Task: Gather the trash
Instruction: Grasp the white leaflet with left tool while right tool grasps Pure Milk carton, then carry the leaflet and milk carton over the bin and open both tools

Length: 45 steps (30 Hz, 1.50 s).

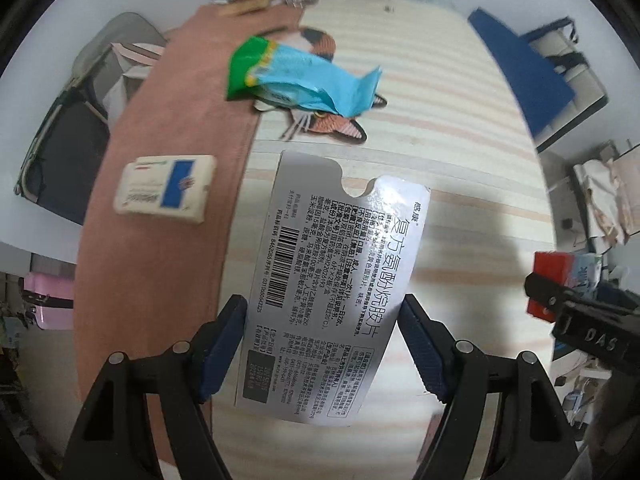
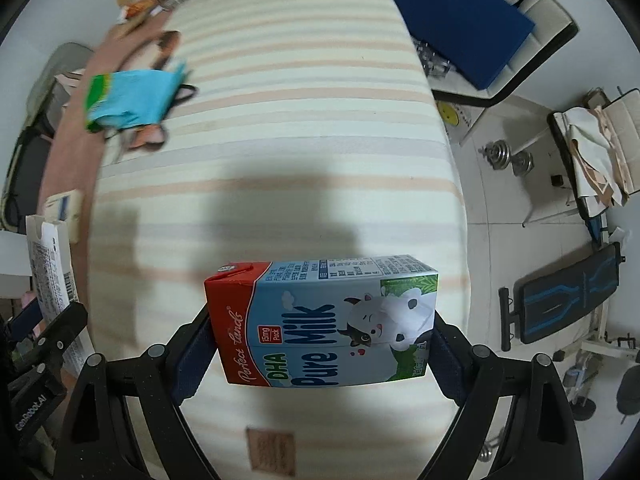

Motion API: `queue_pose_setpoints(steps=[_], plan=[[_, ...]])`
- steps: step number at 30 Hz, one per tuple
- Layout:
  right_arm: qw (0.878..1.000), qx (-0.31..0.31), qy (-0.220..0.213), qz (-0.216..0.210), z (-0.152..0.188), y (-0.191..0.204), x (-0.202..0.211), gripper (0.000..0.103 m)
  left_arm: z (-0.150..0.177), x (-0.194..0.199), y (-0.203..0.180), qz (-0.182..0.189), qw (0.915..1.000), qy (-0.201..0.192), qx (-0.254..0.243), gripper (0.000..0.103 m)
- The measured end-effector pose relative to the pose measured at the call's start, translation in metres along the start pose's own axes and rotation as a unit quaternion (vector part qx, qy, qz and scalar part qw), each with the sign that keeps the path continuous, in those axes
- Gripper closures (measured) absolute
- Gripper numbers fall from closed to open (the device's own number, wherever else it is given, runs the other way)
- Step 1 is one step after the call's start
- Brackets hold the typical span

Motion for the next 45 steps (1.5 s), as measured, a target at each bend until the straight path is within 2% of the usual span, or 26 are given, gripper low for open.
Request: queue_pose_setpoints(steps=[3, 9, 10, 14, 18, 22, 25, 28, 33, 36, 38, 40, 42, 43, 45], plan=[[1.0, -0.001, -0.02, -0.006, 0.034, 0.018, 0.025, 0.011, 0.0, 0.016, 0.029, 0.018, 0.9996, -0.02, -0.002, 0.028], [0.998, -0.016, -0.062, -0.01, 0.126, 0.052, 0.063, 0.011, 0.057, 0.053, 0.059, 0.069, 0.9963, -0.046, -0.021, 0.028], [0.997, -0.024, -0.068, -0.008, 0.151, 0.058, 0.069, 0.011, 0.07, 0.056, 0.064, 0.078, 0.9956, -0.046, -0.025, 0.028], [0.996, -0.056, -0.073, -0.011, 0.235, 0.073, 0.078, 0.011, 0.131, 0.06, 0.089, 0.109, 0.9926, -0.028, -0.046, 0.028], [0.995, -0.079, -0.05, -0.038, 0.319, 0.087, 0.067, 0.011, 0.19, 0.045, 0.11, 0.136, 0.9892, 0.021, -0.05, 0.028], [0.993, -0.102, 0.004, -0.059, 0.394, 0.1, 0.026, 0.011, 0.24, 0.007, 0.126, 0.164, 0.9816, 0.094, -0.028, 0.028], [0.989, -0.119, 0.044, -0.08, 0.431, 0.103, -0.018, 0.011, 0.266, -0.034, 0.137, 0.186, 0.972, 0.144, 0.003, 0.028], [0.983, -0.135, 0.074, -0.1, 0.451, 0.104, -0.071, 0.011, 0.279, -0.086, 0.145, 0.199, 0.9625, 0.181, 0.033, 0.028], [0.973, -0.162, 0.102, -0.129, 0.463, 0.099, -0.182, 0.01, 0.282, -0.187, 0.156, 0.201, 0.9545, 0.211, 0.066, 0.028], [0.967, -0.176, 0.109, -0.149, 0.46, 0.098, -0.242, 0.01, 0.286, -0.246, 0.159, 0.19, 0.9547, 0.218, 0.07, 0.026], [0.961, -0.188, 0.114, -0.166, 0.456, 0.094, -0.288, 0.01, 0.289, -0.281, 0.162, 0.186, 0.9539, 0.225, 0.071, 0.001], [0.956, -0.197, 0.116, -0.185, 0.453, 0.092, -0.326, 0.01, 0.291, -0.309, 0.164, 0.18, 0.9547, 0.225, 0.073, 0.0], [0.95, -0.204, 0.121, -0.201, 0.451, 0.089, -0.355, 0.005, 0.294, -0.331, 0.165, 0.164, 0.9595, 0.219, 0.067, 0.0], [0.949, -0.205, 0.12, -0.205, 0.451, 0.089, -0.366, 0.0, 0.295, -0.339, 0.165, 0.154, 0.9626, 0.214, 0.062, 0.0], [0.954, -0.2, 0.119, -0.192, 0.453, 0.089, -0.381, 0.0, 0.297, -0.35, 0.166, 0.131, 0.9714, 0.191, 0.051, 0.0]])
Point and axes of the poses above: each gripper's, at about its wrist camera, not at the fingertips, and x roughly against the way its jaws point, y to its left, z to its underside, the point moved 3 cm from there along -x, roughly the way its jaws point, and after that the axes turned 4 degrees about y, right-handed, at the moved point
